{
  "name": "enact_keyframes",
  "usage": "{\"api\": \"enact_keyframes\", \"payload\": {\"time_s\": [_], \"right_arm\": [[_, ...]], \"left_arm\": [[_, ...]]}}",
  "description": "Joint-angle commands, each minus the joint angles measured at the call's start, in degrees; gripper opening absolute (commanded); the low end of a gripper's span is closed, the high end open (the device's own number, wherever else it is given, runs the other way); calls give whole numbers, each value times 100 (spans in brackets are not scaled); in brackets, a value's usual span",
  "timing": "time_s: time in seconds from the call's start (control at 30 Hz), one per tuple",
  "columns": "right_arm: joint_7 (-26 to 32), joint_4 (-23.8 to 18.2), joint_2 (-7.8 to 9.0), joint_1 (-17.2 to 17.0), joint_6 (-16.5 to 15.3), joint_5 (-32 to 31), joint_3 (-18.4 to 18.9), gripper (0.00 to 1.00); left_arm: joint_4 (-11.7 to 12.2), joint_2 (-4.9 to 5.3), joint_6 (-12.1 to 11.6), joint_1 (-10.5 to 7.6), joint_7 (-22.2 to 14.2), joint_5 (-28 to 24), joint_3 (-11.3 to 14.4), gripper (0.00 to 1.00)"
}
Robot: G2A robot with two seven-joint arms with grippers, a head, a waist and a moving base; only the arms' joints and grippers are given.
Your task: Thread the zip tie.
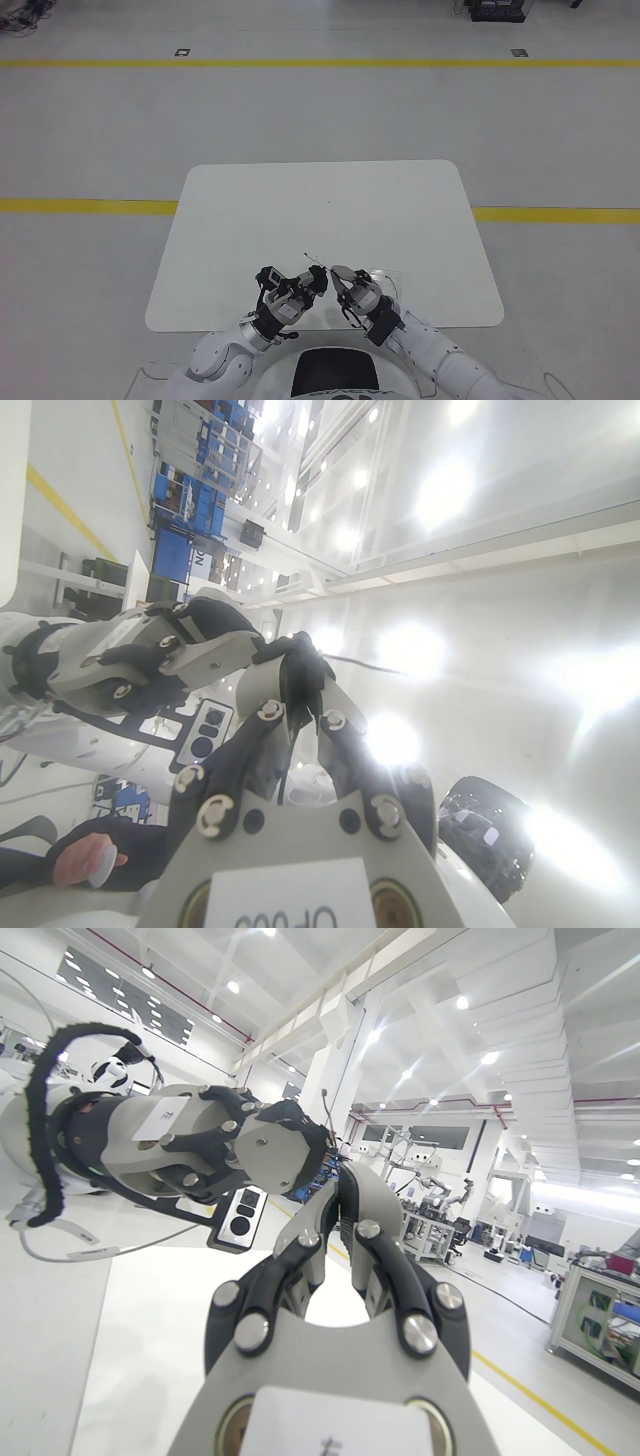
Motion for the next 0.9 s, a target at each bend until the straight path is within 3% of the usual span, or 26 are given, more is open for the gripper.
{"api": "enact_keyframes", "payload": {"time_s": [0.0,0.87], "right_arm": [[0,3,4,-18,3,0,8,0],[0,101,27,-108,-1,0,39,0]], "left_arm": [[0,0,0,0,0,0,0,0],[0,0,0,0,0,0,0,0]]}}
